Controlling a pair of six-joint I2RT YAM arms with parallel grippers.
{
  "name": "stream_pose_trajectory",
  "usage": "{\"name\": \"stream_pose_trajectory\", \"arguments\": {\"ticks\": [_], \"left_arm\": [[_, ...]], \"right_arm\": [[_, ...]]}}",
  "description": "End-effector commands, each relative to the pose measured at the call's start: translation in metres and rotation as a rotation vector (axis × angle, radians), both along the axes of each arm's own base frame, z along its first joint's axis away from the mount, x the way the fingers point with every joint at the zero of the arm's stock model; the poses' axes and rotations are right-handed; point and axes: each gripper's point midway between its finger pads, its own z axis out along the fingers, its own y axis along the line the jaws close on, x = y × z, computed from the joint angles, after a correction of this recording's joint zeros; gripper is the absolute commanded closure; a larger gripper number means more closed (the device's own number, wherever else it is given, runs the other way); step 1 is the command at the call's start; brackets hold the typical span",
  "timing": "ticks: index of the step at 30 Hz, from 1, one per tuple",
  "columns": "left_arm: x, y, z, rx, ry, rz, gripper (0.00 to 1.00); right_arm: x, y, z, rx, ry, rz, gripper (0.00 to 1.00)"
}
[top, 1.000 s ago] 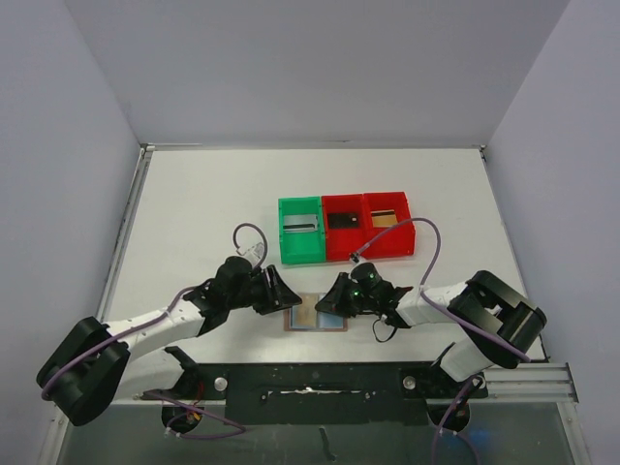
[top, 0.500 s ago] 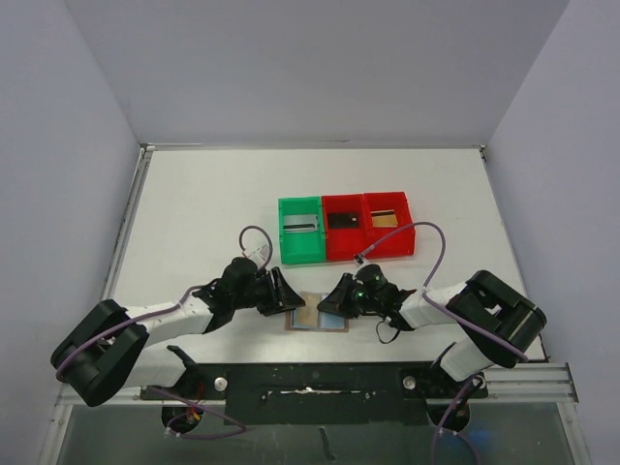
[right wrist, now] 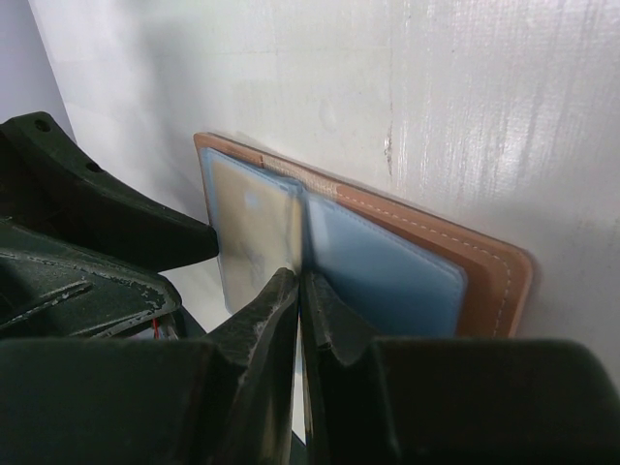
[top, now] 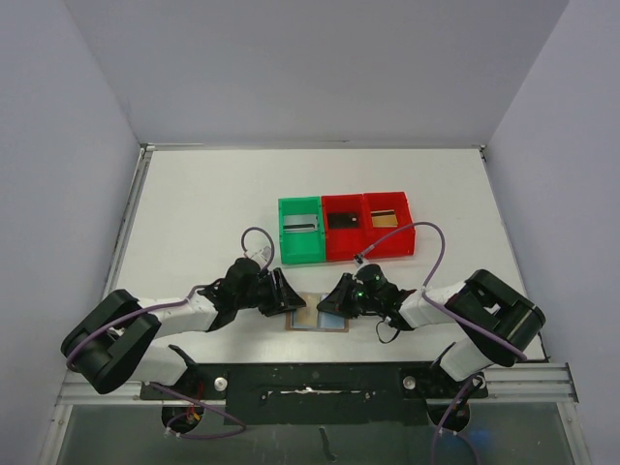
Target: Take the credit cards out of the card holder
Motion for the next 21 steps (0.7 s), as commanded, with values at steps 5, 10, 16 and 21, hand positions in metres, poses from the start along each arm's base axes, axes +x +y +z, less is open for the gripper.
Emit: {"name": "stream_pose_trajectory", "arguments": {"ticks": [5,10,16,21], "left_arm": [[0.013,-0.006,0.01,-0.007,-0.075,0.0,0.59],[0.015,-0.004,0.012,0.004,-0.086,0.012,0.58],[0.019,-0.007,0.021,-0.006,-0.106,0.015,0.57],[0.027,-0.009,0.031,0.007,-0.129,0.019,0.56]], "right_arm": [[-0.006,-0.016,-0.024,-0.079,0.044,-0.017,0.93],[-0.006,-0.016,-0.025,-0.076,0.046,-0.019,0.93],[-0.006,-0.019,-0.026,-0.079,0.05,-0.026,0.93],[-0.006,-0.019,-0.027,-0.079,0.053,-0.027,0.93]]}}
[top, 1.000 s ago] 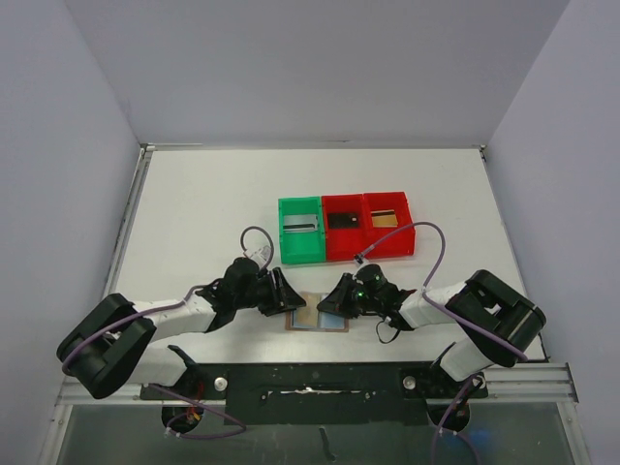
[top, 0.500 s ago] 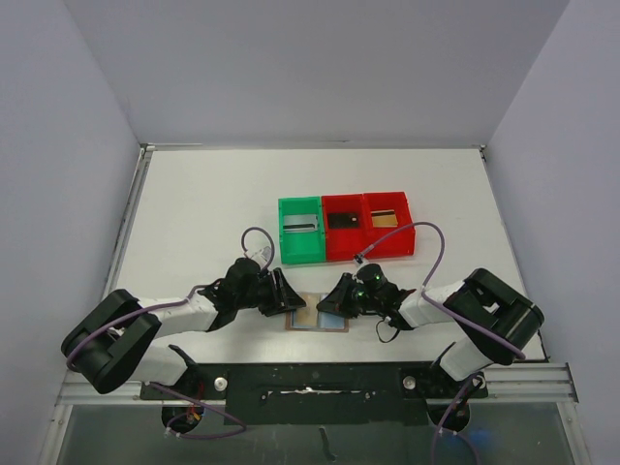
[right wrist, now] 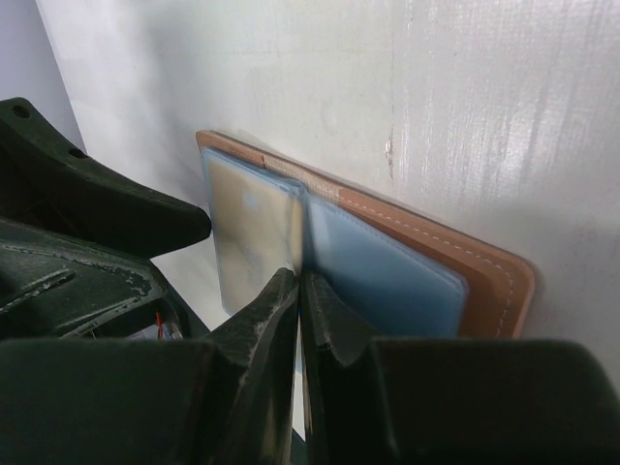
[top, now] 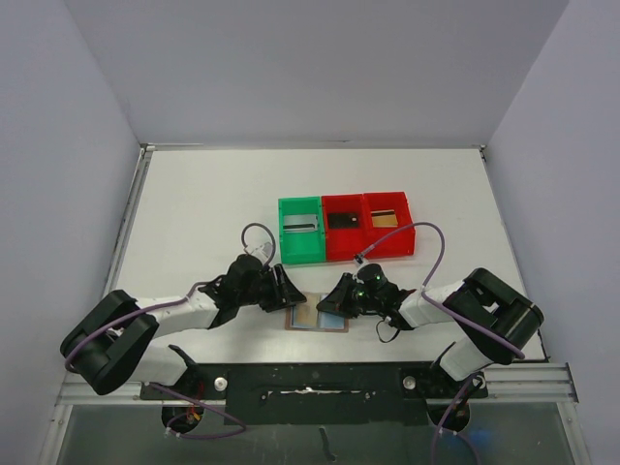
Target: Take the credit cards out of the card holder
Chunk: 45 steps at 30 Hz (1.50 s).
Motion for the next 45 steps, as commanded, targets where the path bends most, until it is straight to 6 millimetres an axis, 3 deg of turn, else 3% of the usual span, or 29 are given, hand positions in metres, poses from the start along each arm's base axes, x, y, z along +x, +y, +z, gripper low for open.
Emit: {"name": "stream_pose_trajectory", "arguments": {"ticks": [1,17,32,36,42,45], "left_arm": [[0.02,-0.009,0.028,-0.012,-0.101,0.005,0.56],[0.013,-0.012,0.007,-0.001,-0.051,-0.037,0.56],[-0.01,-0.028,0.024,-0.078,-0.054,-0.162,0.64],[-0.011,-0.027,0.02,-0.063,-0.041,-0.154,0.67],[-0.011,-0.029,0.019,-0.064,-0.03,-0.162,0.69],[-0.01,-0.03,0.02,-0.067,-0.032,-0.161,0.69]], "right_arm": [[-0.006,-0.019,-0.026,-0.095,0.047,-0.031,0.93],[-0.006,-0.019,-0.023,-0.077,0.042,-0.034,0.94],[-0.003,-0.016,-0.018,-0.061,0.03,-0.026,0.9],[0.0,-0.011,-0.005,-0.024,0.0,-0.014,0.84],[0.012,-0.009,0.02,-0.03,-0.075,-0.016,0.6],[0.016,-0.014,0.032,-0.046,-0.106,-0.044,0.57]]}}
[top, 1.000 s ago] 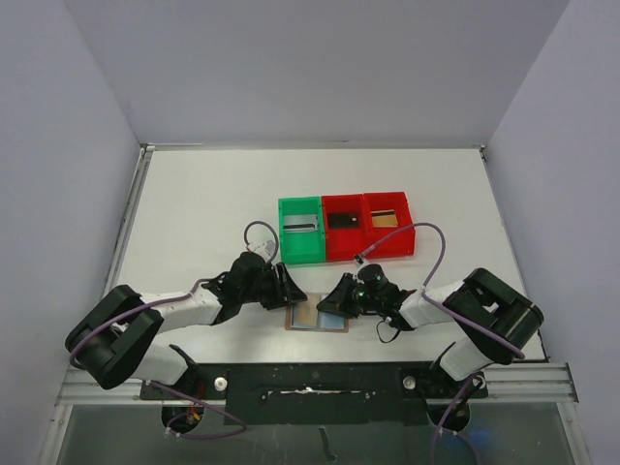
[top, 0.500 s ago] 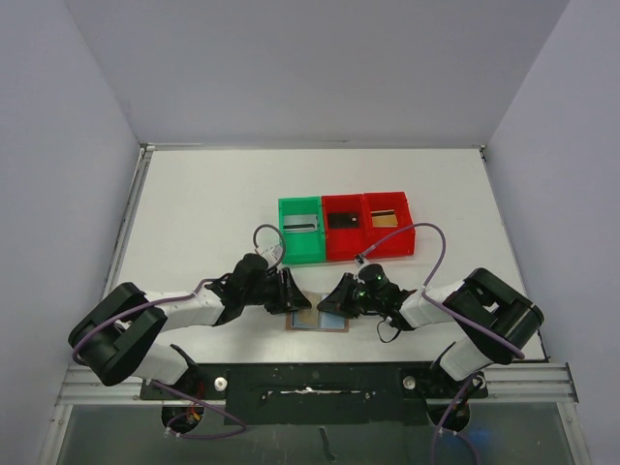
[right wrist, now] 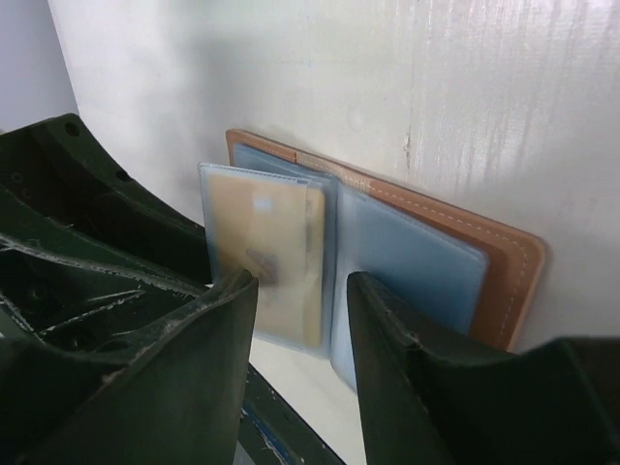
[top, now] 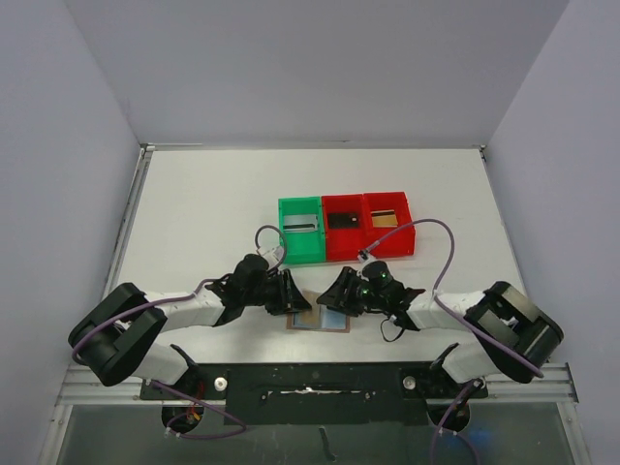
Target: Take the credit cards out of the card holder
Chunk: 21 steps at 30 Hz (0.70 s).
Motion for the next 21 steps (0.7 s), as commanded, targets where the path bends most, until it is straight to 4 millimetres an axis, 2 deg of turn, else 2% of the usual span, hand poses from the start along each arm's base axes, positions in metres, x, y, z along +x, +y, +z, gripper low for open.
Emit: {"name": "stream_pose_trajectory", "arguments": {"ticks": [1,7,11,16,21], "left_arm": [[0.006,-0.012,0.019,-0.053,-0.048,-0.03,0.68],[-0.001,-0.024,0.02,-0.087,-0.032,-0.051,0.68],[-0.002,-0.033,0.022,-0.093,-0.034,-0.049,0.67],[-0.001,-0.048,0.03,-0.09,-0.057,-0.071,0.65],[-0.004,-0.062,0.031,-0.078,-0.066,-0.106,0.63]], "right_arm": [[0.016,-0.012,0.019,-0.064,-0.074,-0.064,0.57],[0.021,-0.062,0.027,-0.211,-0.099,-0.263,0.55],[0.02,-0.084,0.033,-0.243,-0.115,-0.343,0.53],[0.016,-0.096,0.036,-0.26,-0.116,-0.376,0.52],[0.015,-0.096,0.036,-0.245,-0.112,-0.376,0.51]]}}
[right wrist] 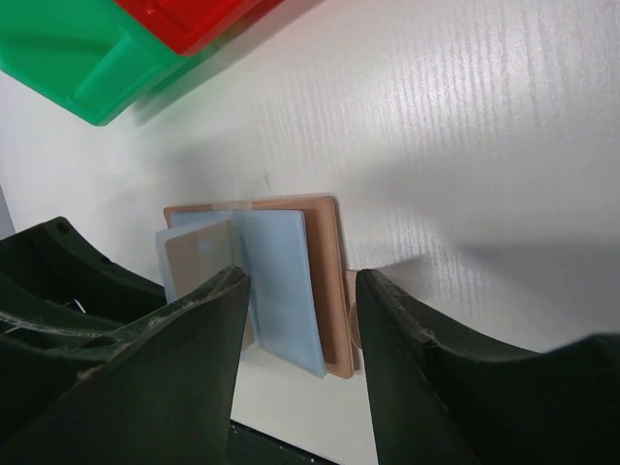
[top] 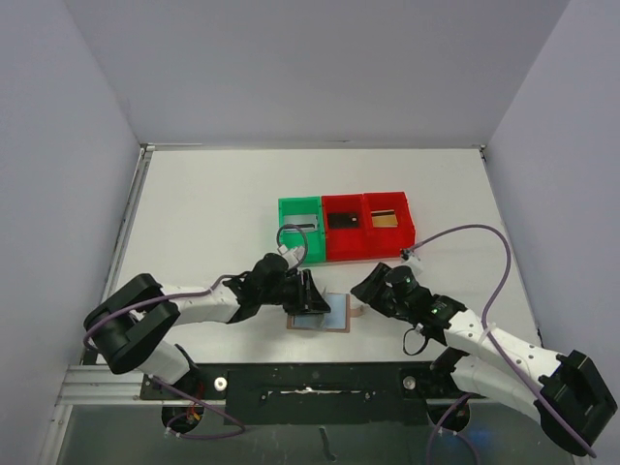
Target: Take the credit cards out of the card holder
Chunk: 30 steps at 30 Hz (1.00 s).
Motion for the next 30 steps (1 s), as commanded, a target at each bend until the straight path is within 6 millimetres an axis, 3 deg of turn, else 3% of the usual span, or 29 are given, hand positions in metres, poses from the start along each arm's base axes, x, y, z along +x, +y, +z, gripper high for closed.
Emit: {"name": "stream_pose_trajectory", "arguments": {"ticks": [1,4,10,16,21,30], "left_arm": [[0.008,-0.025,0.019,-0.045,-0.064,-0.028,0.62],[0.007,-0.027,0.018,-0.03,-0.059,-0.028,0.59],[0.013,-0.011,0.028,0.015,-0.111,0.032,0.56],[0.02,0.002,0.037,0.037,-0.148,0.092,0.55],[0.023,0.007,0.033,0.041,-0.132,0.123,0.55],[0.021,-0.008,0.028,-0.015,-0.097,0.081,0.56]], "right_arm": [[0.005,-0.006,0.003,0.0,-0.016,-0.044,0.51],[0.005,-0.003,0.007,0.017,-0.024,-0.031,0.51],[0.005,0.007,0.02,0.07,-0.072,0.02,0.52],[0.005,0.018,0.026,0.1,-0.1,0.079,0.59],[0.006,0.036,0.033,0.12,-0.117,0.174,0.68],[0.0,0.059,0.012,0.103,-0.045,0.266,0.75]]}}
